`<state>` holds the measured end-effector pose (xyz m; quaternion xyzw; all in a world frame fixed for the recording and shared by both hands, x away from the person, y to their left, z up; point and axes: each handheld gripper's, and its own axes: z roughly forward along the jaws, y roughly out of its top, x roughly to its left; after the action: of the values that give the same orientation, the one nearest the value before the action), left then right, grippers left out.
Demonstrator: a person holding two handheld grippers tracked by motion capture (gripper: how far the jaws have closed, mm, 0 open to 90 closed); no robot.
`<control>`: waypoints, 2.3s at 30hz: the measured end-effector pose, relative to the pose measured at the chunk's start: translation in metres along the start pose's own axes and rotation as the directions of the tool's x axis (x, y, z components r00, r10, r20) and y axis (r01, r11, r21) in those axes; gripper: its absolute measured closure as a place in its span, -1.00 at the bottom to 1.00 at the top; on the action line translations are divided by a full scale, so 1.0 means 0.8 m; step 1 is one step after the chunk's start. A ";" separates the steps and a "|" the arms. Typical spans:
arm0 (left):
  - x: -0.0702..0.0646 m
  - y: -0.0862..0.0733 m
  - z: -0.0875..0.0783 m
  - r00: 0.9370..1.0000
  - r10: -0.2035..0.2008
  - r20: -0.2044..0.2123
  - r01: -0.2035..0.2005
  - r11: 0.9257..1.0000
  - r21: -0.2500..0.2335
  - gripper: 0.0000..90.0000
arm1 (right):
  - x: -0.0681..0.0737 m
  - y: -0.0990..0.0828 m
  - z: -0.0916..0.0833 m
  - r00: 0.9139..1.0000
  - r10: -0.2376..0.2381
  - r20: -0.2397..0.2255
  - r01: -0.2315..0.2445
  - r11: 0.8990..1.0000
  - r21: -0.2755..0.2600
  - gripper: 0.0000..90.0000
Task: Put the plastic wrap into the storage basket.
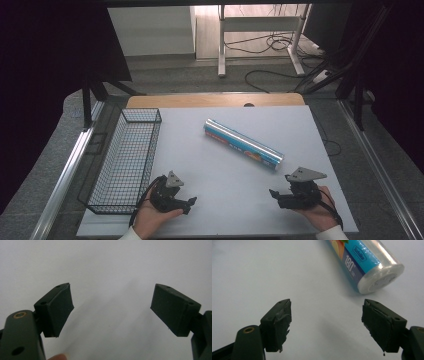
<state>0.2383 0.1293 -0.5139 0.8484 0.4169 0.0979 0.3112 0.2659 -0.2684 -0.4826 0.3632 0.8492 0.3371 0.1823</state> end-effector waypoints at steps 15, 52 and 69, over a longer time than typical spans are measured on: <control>0.004 0.000 -0.003 1.000 -0.020 0.006 0.020 1.000 -0.008 -0.61 | -0.010 0.073 0.009 0.997 -0.068 -0.034 0.069 0.997 0.034 -0.41; 0.006 0.003 -0.025 0.999 -0.042 0.032 0.045 0.997 -0.065 -0.61 | -0.035 0.200 0.125 0.989 -0.135 -0.064 0.144 0.976 0.164 -0.45; 0.007 0.003 -0.025 0.999 -0.039 0.025 0.041 0.997 -0.065 -0.61 | -0.048 0.201 0.166 0.990 -0.115 -0.078 0.130 0.967 0.219 -0.46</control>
<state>0.2349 0.1410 -0.4975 0.8303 0.4267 0.0954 0.3457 0.4449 -0.1567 -0.4601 0.3171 0.9081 0.2390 0.1332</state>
